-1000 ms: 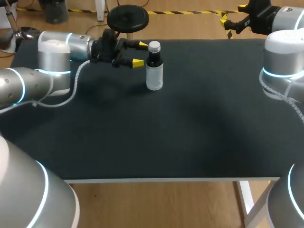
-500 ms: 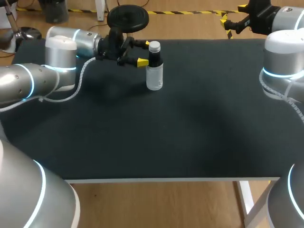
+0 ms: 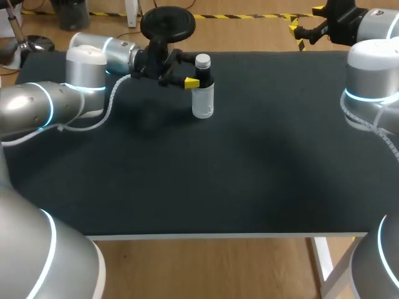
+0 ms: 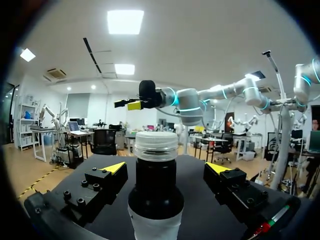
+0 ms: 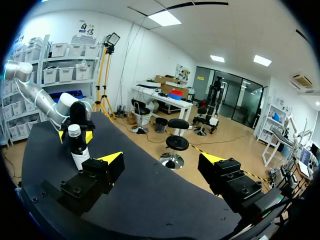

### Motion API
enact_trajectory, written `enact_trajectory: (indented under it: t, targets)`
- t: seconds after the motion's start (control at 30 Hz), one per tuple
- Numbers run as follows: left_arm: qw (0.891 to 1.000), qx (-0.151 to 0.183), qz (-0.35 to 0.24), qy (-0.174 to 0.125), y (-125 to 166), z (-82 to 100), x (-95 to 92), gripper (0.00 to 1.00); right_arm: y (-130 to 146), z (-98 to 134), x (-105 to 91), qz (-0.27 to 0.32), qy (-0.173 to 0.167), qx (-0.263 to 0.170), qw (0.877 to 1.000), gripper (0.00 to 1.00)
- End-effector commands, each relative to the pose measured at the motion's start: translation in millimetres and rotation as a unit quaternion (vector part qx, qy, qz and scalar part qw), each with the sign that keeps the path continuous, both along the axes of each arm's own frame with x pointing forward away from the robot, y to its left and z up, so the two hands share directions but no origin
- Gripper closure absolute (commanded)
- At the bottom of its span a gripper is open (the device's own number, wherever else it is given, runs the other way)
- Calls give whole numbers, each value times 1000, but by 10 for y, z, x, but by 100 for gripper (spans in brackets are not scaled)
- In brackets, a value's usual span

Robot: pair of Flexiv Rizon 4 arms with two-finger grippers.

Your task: Unscrew the bottle cap

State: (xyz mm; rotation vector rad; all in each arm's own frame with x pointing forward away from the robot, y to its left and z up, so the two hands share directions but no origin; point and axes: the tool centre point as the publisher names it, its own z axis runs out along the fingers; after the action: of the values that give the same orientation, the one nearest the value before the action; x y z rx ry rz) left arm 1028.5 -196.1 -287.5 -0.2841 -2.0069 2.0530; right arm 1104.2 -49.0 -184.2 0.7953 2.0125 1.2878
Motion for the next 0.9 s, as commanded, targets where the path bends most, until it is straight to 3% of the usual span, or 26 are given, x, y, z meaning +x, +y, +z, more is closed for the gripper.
enact_trajectory:
  t: [0.03,0.7,0.77,0.83,0.9]
  targets:
    - [999,-2,-36,0,-50,-27,52,0,-4,-1,2,0,0,0,1000,0]
    - [999,1,-45,-7,-89,10,36,0,-4,-1,2,0,0,0,1000,0]
    - [999,2,-45,-7,-90,10,36,9,-4,-1,2,0,0,0,1000,0]
    - [999,3,-45,-7,-91,10,35,7,-4,-1,2,0,0,0,1000,0]
    - [999,3,-45,-7,-91,10,34,17,-4,-1,2,0,0,0,1000,0]
